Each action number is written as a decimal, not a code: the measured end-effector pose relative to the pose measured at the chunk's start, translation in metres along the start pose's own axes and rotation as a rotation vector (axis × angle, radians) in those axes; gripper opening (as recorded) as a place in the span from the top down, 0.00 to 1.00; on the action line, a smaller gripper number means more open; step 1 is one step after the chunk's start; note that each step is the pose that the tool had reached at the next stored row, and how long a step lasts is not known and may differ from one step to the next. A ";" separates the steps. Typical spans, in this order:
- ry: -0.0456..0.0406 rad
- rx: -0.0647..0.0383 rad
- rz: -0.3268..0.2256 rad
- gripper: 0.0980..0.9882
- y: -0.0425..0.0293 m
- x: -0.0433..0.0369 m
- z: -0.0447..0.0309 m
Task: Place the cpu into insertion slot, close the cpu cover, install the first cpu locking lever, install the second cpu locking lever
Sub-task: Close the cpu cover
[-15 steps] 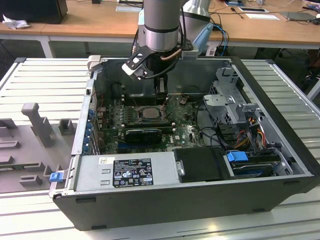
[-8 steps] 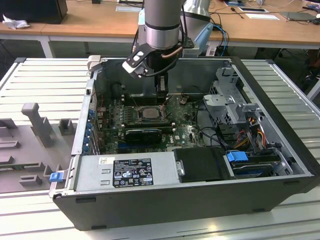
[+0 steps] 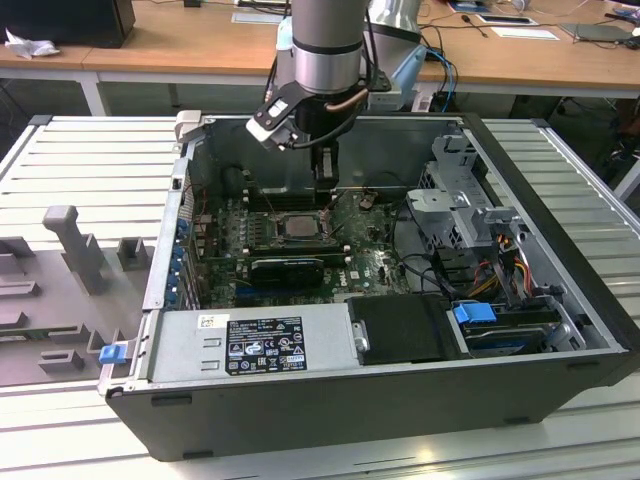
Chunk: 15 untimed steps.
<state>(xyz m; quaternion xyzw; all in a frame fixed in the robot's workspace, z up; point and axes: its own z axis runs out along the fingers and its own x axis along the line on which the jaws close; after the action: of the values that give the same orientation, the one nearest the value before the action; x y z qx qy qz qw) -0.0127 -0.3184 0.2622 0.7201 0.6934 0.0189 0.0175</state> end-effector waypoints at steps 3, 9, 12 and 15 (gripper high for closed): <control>-0.0002 0.000 0.000 0.99 0.0106 0.0004 0.0005; -0.0002 0.000 0.000 0.99 0.0152 0.0006 0.0000; -0.0004 0.000 0.000 0.99 0.0242 0.0009 0.0004; -0.0002 0.000 0.000 0.99 0.0310 0.0012 0.0008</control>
<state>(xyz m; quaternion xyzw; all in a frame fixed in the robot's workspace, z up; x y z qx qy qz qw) 0.0184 -0.3183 0.2630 0.7200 0.6935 0.0188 0.0176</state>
